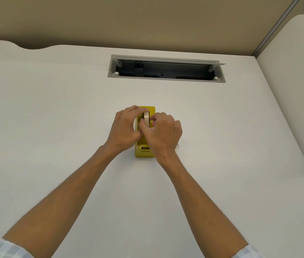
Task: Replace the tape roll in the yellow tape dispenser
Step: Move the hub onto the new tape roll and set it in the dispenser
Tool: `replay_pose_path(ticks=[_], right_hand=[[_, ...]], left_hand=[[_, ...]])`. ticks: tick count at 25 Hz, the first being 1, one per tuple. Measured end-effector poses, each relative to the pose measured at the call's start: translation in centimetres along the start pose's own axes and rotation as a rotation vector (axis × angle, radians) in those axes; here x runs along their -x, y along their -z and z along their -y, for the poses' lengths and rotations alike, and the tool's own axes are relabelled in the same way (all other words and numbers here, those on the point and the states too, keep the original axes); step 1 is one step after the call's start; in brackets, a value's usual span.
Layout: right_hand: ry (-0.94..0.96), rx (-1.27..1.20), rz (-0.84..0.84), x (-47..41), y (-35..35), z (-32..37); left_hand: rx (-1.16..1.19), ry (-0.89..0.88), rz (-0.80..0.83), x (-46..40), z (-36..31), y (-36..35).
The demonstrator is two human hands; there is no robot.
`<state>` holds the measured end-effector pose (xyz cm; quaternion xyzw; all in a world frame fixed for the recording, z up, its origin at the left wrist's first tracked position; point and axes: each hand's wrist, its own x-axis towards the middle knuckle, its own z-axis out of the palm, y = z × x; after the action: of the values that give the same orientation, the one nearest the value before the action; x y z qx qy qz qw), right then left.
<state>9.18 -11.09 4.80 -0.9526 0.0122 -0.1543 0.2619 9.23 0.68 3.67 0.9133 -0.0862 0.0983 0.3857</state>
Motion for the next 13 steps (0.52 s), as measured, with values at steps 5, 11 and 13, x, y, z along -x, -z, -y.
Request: replay_pose_path(ticks=[5,11,13], right_hand=[[-0.004,0.013,0.001,-0.4,-0.1,0.1],[-0.047,0.063,0.065,-1.0,-0.1,0.4],[-0.076,0.074,0.120,-1.3,-0.1,0.5]], left_hand=[[0.032,0.005,-0.005,-0.1,0.1,-0.1],[0.061,0.041,0.019,-0.4,0.4,-0.2],[0.040,0.075,0.033,-0.5,0.7,-0.3]])
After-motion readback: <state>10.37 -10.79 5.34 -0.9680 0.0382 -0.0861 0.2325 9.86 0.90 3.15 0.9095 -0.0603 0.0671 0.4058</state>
